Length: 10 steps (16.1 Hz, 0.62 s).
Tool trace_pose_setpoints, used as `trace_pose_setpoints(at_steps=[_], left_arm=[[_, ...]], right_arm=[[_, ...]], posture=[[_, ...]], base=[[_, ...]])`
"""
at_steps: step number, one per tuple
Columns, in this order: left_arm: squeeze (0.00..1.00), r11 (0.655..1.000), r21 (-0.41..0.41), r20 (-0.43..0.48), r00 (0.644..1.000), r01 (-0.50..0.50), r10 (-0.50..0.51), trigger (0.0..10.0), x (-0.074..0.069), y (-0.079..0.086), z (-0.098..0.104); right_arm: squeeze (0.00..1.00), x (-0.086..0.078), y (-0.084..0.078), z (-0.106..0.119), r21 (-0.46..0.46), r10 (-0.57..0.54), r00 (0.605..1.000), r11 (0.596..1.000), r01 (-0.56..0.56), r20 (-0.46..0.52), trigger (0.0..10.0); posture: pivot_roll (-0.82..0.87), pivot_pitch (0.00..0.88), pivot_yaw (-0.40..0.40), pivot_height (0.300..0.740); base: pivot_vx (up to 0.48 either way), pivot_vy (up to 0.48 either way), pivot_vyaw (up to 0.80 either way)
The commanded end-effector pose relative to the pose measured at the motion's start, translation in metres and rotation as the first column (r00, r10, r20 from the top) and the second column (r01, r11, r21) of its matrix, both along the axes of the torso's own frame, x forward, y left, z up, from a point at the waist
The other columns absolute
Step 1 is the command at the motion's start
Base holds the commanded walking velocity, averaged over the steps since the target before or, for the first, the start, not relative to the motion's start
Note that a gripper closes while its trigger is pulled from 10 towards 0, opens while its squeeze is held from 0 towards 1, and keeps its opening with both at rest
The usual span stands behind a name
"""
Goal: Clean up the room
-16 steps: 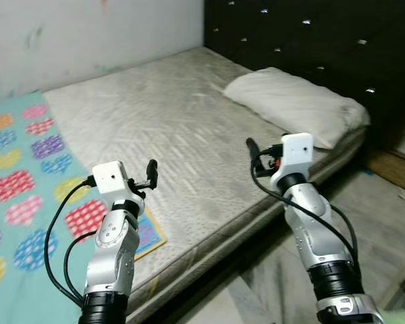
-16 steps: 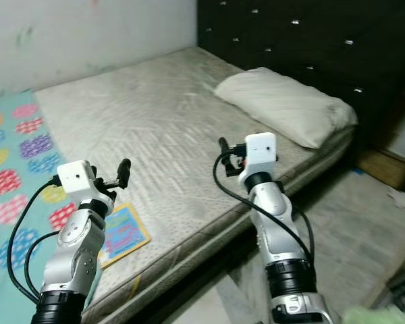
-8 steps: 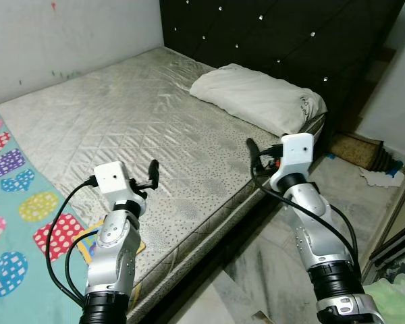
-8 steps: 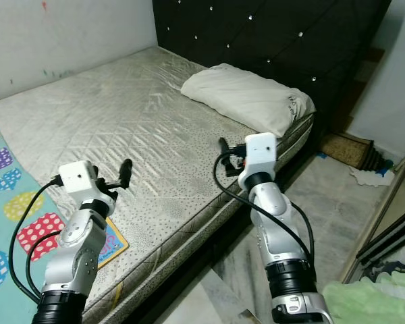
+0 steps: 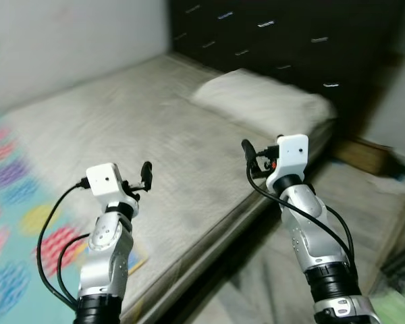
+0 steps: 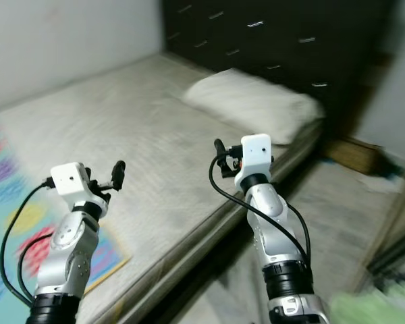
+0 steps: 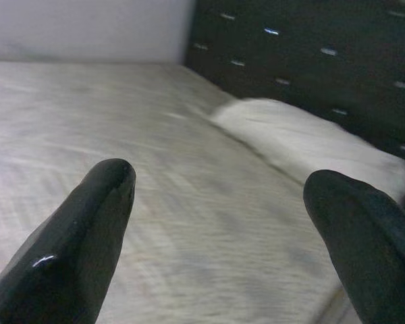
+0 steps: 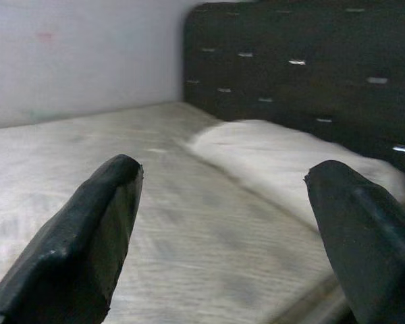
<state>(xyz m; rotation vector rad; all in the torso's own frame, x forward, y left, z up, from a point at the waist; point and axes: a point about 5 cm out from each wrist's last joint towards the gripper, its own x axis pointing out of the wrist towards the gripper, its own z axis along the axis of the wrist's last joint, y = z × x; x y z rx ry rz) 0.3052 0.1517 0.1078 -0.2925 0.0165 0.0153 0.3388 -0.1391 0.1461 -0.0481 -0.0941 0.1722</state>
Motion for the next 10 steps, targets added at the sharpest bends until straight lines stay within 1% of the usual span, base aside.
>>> trace_pose_setpoints(at_steps=[1, 5, 6, 10], left_arm=[[0.00, 1.000, -0.004, -0.009, 1.000, 0.013, -0.013, 10.0, 0.0005, -0.0057, -0.0002], [0.00, 1.000, -0.021, 0.002, 1.000, 0.023, -0.023, 10.0, 0.0013, -0.0078, 0.0011], [0.00, 0.999, -0.021, 0.003, 1.000, 0.025, -0.025, 10.0, 0.0014, -0.0080, 0.0013], [0.00, 0.999, -0.026, 0.009, 0.999, 0.031, -0.031, 10.0, 0.0019, -0.0081, 0.0027]], right_arm=[[0.00, 0.0004, -0.0021, 0.0030, 0.001, -0.012, 1.000, 1.000, 0.012, 0.008, 10.0], [0.00, 0.0007, -0.0024, 0.0036, -0.003, -0.014, 1.000, 1.000, 0.014, 0.012, 10.0], [0.00, 0.0006, -0.0026, 0.0037, -0.003, -0.014, 1.000, 1.000, 0.014, 0.013, 10.0], [0.00, 0.0005, -0.0025, 0.0040, -0.006, -0.013, 1.000, 1.000, 0.013, 0.017, 10.0]], posture=[[-0.10, 0.000, 0.041, 0.740], [-0.10, 0.000, 0.042, 0.740], [-0.10, 0.000, 0.042, 0.740], [-0.10, 0.000, 0.043, 0.740]], base=[[0.000, 0.000, -0.80], [0.000, 0.000, -0.80], [0.000, 0.000, -0.55], [0.000, 0.000, 0.00]])
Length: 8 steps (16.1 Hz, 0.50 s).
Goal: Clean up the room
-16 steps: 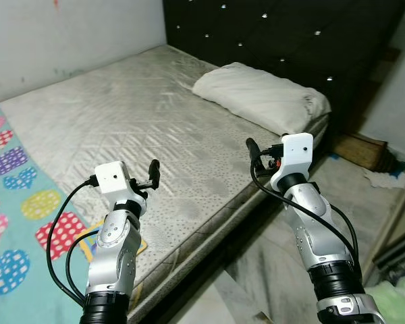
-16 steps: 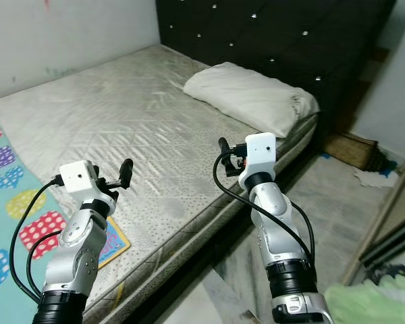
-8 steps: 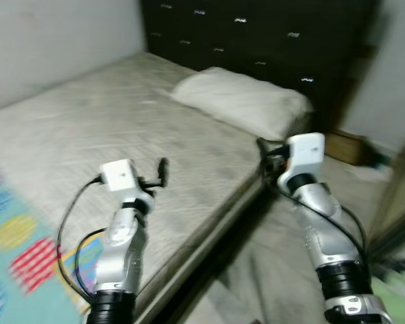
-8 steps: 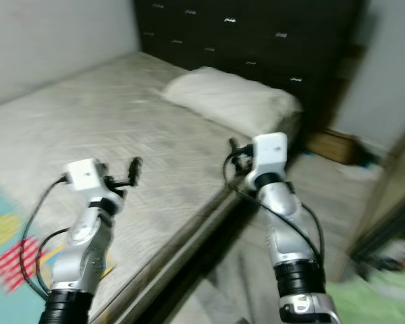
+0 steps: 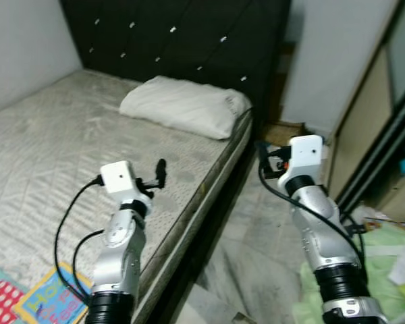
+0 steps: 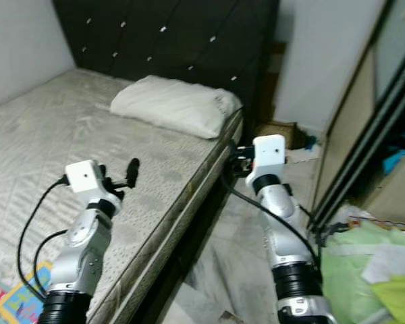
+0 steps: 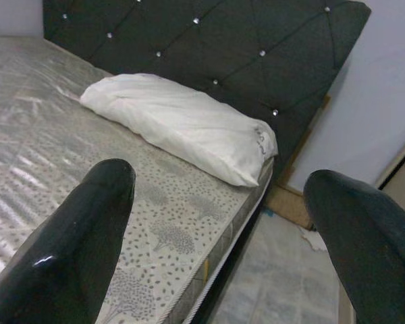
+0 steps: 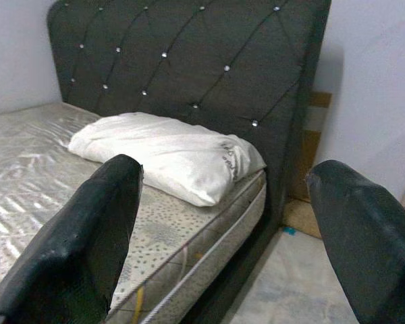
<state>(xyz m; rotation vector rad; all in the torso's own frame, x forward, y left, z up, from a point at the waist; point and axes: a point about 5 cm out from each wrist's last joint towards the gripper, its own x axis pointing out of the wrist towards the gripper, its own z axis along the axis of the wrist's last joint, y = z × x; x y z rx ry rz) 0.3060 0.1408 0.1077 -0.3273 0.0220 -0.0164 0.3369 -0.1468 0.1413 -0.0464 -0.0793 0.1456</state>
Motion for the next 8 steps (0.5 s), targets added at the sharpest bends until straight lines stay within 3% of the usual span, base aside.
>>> trace_pose_setpoints(at_steps=[1, 4, 7, 8], left_arm=[[0.00, 1.000, 0.002, 0.015, 1.000, 0.002, -0.002, 10.0, 0.0012, 0.0026, 0.0035], [0.00, 1.000, -0.003, 0.017, 1.000, 0.004, -0.004, 10.0, 0.0006, 0.0025, 0.0034], [0.00, 1.000, -0.003, 0.016, 1.000, 0.004, -0.004, 10.0, -0.0001, 0.0023, 0.0030], [0.00, 1.000, -0.004, 0.015, 1.000, 0.004, -0.004, 10.0, -0.0004, 0.0024, 0.0028]], right_arm=[[0.00, 0.0024, 0.0053, 0.0090, -0.010, 0.015, 0.999, 1.000, -0.014, 0.032, 10.0], [0.00, 0.0024, 0.0054, 0.0090, -0.012, 0.016, 0.999, 1.000, -0.016, 0.032, 10.0], [0.00, 0.0023, 0.0051, 0.0084, -0.015, 0.014, 1.000, 1.000, -0.014, 0.027, 10.0], [0.00, 0.0022, 0.0052, 0.0083, -0.016, 0.014, 1.000, 1.000, -0.013, 0.026, 10.0]], posture=[[-0.10, 0.000, 0.043, 0.740], [-0.10, 0.000, 0.043, 0.740], [-0.10, 0.000, 0.040, 0.740], [-0.10, 0.000, 0.040, 0.740]], base=[[0.000, 0.000, 0.00], [0.000, 0.000, 0.00], [0.259, 0.000, 0.00], [0.262, 0.000, -0.54]])
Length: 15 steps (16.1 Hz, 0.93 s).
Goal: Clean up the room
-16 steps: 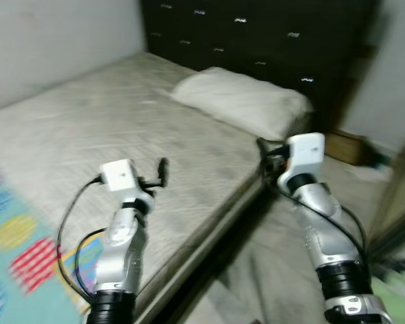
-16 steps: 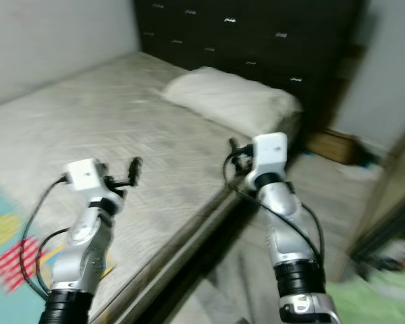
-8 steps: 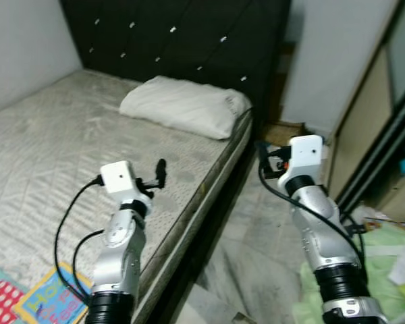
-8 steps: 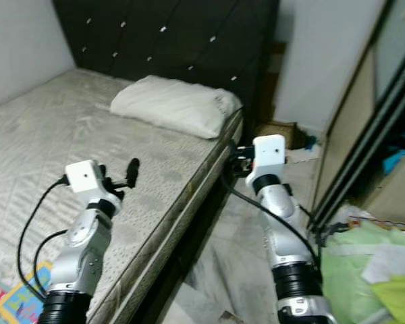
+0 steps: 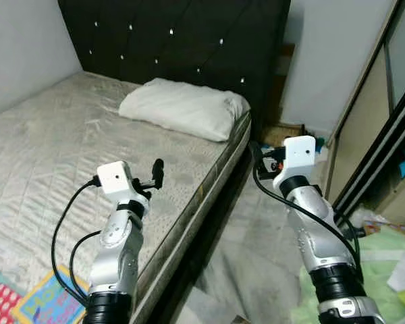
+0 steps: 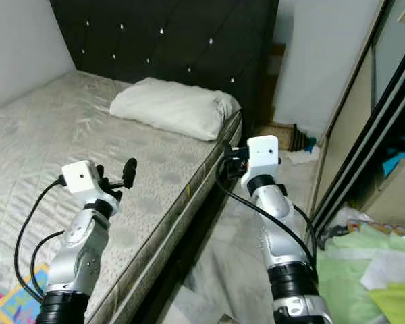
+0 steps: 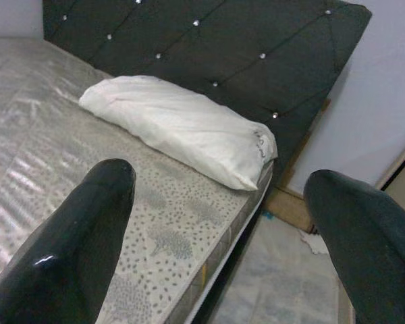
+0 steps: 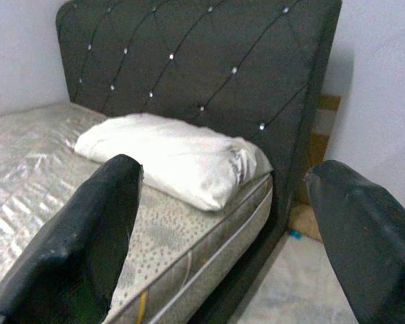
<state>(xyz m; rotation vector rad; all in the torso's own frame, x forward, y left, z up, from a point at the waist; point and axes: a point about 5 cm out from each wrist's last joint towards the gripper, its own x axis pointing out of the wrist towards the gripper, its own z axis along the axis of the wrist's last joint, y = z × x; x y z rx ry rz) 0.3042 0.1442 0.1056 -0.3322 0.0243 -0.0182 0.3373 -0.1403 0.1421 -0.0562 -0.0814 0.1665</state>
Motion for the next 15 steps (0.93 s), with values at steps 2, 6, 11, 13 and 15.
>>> trace_pose_setpoints(at_steps=[2, 6, 11, 13, 15], left_arm=[[0.00, 1.000, 0.000, 0.015, 1.000, -0.001, 0.001, 10.0, 0.0013, -0.0007, 0.0047], [0.00, 1.000, 0.003, 0.014, 1.000, 0.003, -0.003, 10.0, 0.0012, -0.0003, 0.0045], [0.00, 1.000, 0.005, 0.015, 1.000, 0.007, -0.007, 10.0, 0.0012, -0.0010, 0.0043], [0.00, 1.000, 0.005, 0.015, 1.000, 0.009, -0.009, 10.0, 0.0014, -0.0011, 0.0044], [0.00, 1.000, 0.006, 0.014, 1.000, 0.007, -0.007, 10.0, 0.0014, -0.0009, 0.0043]], right_arm=[[0.00, 0.0019, -0.0014, 0.0068, 0.004, -0.010, 1.000, 1.000, 0.010, 0.019, 10.0], [0.00, 0.0023, -0.0006, 0.0081, 0.002, -0.008, 1.000, 1.000, 0.008, 0.024, 10.0], [0.00, 0.0025, 0.0000, 0.0090, -0.001, -0.005, 0.999, 1.000, 0.005, 0.033, 10.0], [0.00, 0.0025, 0.0003, 0.0090, -0.002, -0.004, 0.999, 1.000, 0.004, 0.033, 10.0], [0.00, 0.0022, 0.0002, 0.0079, -0.004, -0.004, 1.000, 1.000, 0.004, 0.031, 10.0]], posture=[[-0.10, 0.000, 0.040, 0.740], [-0.10, 0.000, 0.041, 0.740], [-0.10, 0.000, 0.042, 0.740], [-0.10, 0.000, 0.042, 0.740], [-0.10, 0.000, 0.042, 0.740]], base=[[0.264, 0.000, -0.80], [0.245, 0.000, -0.80], [0.097, 0.000, -0.48], [0.249, 0.000, 0.00], [0.257, 0.000, 0.00]])
